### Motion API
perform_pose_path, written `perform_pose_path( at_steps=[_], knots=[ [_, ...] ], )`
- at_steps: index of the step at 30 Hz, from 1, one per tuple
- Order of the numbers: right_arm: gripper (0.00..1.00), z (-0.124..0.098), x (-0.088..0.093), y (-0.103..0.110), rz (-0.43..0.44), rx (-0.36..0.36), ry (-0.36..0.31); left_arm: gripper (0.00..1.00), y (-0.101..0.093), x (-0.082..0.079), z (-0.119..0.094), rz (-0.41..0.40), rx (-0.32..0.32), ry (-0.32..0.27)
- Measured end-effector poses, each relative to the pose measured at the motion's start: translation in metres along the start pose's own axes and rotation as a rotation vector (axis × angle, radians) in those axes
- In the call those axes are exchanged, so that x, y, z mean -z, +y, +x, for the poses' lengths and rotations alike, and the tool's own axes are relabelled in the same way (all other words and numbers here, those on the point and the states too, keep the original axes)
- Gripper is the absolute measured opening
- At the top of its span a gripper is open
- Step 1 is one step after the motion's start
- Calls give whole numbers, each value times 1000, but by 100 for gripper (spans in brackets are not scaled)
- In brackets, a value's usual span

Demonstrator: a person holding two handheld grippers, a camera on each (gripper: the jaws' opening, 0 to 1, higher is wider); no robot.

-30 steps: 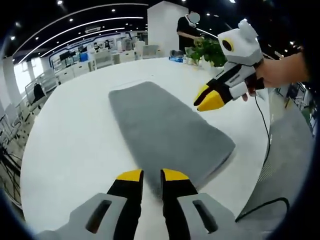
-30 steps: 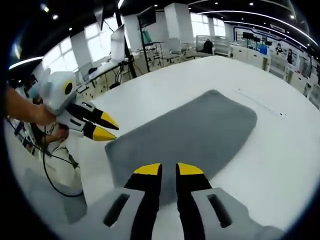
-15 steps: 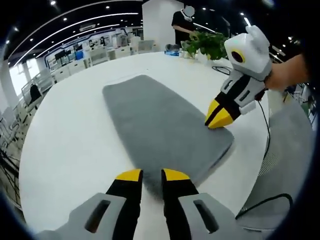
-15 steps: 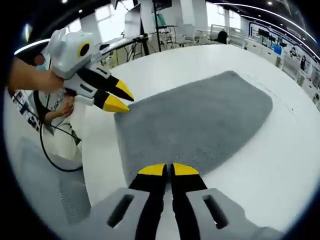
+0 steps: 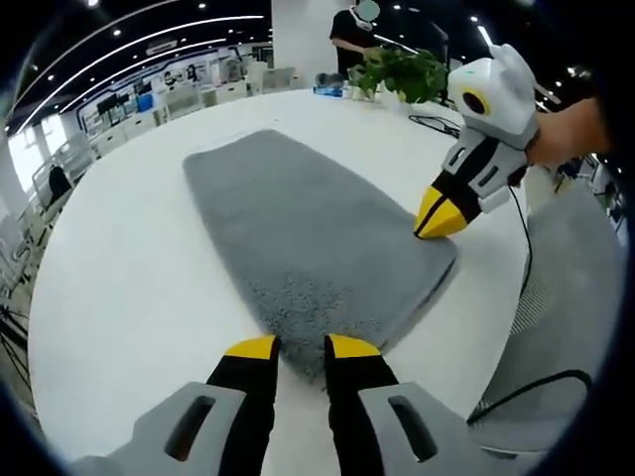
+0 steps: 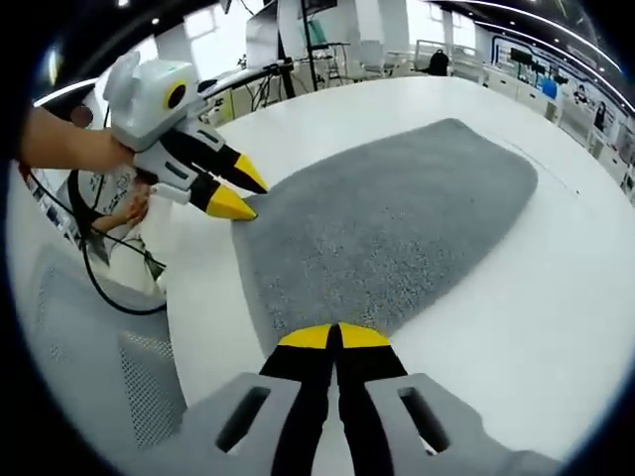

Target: Fold the towel on the table until its edges align and the towel forms a compact rectangular stack.

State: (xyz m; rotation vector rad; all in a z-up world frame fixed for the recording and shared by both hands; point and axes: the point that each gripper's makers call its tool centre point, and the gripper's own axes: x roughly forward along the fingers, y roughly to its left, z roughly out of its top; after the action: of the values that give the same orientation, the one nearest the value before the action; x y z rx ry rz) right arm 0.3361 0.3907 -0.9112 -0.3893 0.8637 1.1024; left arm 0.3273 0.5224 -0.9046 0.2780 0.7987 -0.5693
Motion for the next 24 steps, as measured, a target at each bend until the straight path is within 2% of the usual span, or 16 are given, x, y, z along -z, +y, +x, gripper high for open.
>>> perform_pose_path(
  at_steps=[4,11,15,18,20,24],
  knots=[
    [0,-1,4,1,6,-5,7,18,-5,1,-1,-35,11,7],
    [0,-8,10,6,25,-10,12,18,-12,3,-3,-34,22,-7],
    [0,-11,4,5,104,14,-30,20,-9,3,-5,-40,12,-18],
    [1,-13,2,4,72,41,-59,23,-1,-1,-8,-60,-1,-38],
    [1,-12,3,3,86,47,-71,23,3,-3,-10,-84,-5,-51],
    [3,-14,0,1,103,67,-94,25,8,1,-6,-114,7,-25]
  ],
)
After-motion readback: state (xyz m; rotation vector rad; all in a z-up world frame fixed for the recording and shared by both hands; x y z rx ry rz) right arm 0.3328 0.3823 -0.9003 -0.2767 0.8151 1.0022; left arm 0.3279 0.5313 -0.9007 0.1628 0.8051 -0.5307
